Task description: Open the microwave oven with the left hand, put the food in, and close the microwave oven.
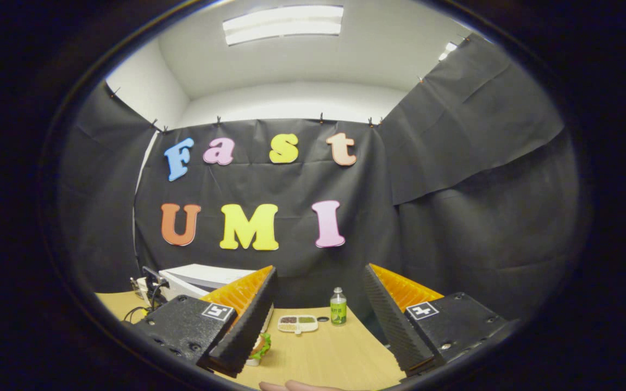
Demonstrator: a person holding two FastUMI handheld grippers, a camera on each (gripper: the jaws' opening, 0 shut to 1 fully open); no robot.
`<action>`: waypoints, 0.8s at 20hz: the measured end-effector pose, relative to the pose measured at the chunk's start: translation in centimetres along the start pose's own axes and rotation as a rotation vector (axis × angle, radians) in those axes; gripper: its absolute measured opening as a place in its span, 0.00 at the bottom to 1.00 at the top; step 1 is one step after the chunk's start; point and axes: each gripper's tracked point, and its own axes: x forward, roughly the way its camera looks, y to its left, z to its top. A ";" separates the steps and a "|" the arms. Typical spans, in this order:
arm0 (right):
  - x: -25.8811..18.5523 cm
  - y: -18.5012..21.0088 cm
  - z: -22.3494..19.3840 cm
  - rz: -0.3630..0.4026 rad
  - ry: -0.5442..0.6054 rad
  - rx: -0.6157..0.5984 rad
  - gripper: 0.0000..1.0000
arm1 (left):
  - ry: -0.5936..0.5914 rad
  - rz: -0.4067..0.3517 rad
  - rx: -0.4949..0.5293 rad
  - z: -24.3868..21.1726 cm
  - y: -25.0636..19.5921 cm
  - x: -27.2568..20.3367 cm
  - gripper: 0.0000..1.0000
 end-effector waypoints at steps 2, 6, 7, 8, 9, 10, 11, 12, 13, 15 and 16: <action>-0.4 1.0 0.2 0.011 0.005 -0.001 0.92 | 0.000 -0.011 0.003 -0.1 0.5 -2.1 0.02; -1.1 3.4 0.7 0.043 0.013 0.005 0.92 | 0.011 0.006 0.002 -0.7 2.8 -6.7 0.02; -1.2 4.1 0.8 0.052 0.012 0.004 0.92 | 0.013 0.021 0.004 -0.8 3.5 -7.8 0.02; -1.3 4.6 0.9 0.061 0.011 0.002 0.92 | 0.005 0.032 0.015 -0.7 4.3 -9.0 0.01; -1.4 5.2 0.9 0.071 0.011 0.000 1.00 | 0.007 0.043 0.014 -1.0 5.2 -10.2 0.01; -1.4 5.8 0.9 0.080 0.010 -0.001 1.00 | 0.004 0.049 0.008 -0.9 5.9 -11.1 0.02; -1.4 6.4 0.9 0.089 0.010 -0.001 0.92 | 0.008 0.055 0.006 -1.2 6.8 -12.1 0.02; -1.4 7.1 0.7 0.098 0.011 -0.002 0.92 | 0.007 0.058 0.012 -1.1 7.6 -13.0 0.01; -1.4 7.7 0.6 0.106 0.012 -0.003 0.92 | 0.006 0.063 0.018 -1.3 8.5 -13.9 0.01; -1.3 9.1 0.2 0.127 0.019 -0.002 0.92 | -0.003 0.083 0.022 -1.4 10.4 -15.6 0.01; -1.2 9.7 0.0 0.137 0.023 -0.002 0.92 | -0.012 0.097 0.027 -1.3 11.5 -16.5 0.01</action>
